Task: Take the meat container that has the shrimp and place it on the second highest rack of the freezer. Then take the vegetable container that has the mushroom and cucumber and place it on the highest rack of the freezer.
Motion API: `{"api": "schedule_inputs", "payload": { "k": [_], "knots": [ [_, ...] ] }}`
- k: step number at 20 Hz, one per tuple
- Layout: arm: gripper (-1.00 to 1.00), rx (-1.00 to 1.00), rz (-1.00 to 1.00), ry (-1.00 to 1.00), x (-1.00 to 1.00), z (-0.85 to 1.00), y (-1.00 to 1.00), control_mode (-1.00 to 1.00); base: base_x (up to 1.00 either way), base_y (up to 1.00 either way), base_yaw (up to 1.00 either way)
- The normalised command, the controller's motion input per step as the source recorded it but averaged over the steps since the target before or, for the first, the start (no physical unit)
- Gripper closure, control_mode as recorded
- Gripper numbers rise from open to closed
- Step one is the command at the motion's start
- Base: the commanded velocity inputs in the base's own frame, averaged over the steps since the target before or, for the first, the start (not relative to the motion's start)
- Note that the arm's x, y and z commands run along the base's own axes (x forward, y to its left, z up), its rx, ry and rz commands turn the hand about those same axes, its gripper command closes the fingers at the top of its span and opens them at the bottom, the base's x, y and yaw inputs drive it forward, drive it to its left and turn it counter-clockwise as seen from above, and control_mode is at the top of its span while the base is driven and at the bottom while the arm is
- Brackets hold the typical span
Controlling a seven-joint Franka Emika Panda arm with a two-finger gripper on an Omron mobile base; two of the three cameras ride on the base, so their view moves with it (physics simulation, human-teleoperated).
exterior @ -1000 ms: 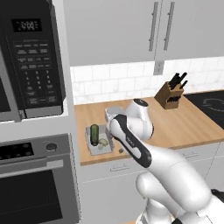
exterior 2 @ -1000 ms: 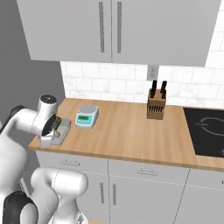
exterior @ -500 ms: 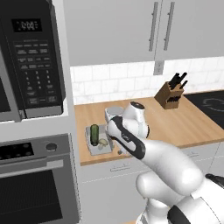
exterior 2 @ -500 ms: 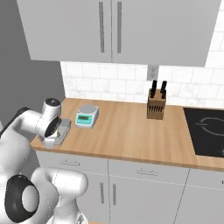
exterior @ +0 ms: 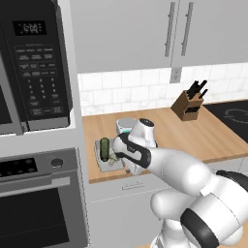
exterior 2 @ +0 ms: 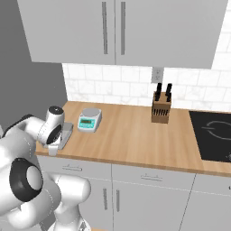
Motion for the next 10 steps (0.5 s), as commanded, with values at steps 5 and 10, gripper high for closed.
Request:
{"api": "schedule_inputs", "payload": {
  "k": [5, 10],
  "knots": [
    [-1.0, 0.0, 0.0, 0.03, 0.33, -0.14, 0.14, -1.0, 0.0, 0.0, 0.0],
    [-1.0, 0.0, 0.0, 0.03, 0.34, -0.12, 0.08, -1.0, 0.0, 0.0, 0.0]
  ]
}}
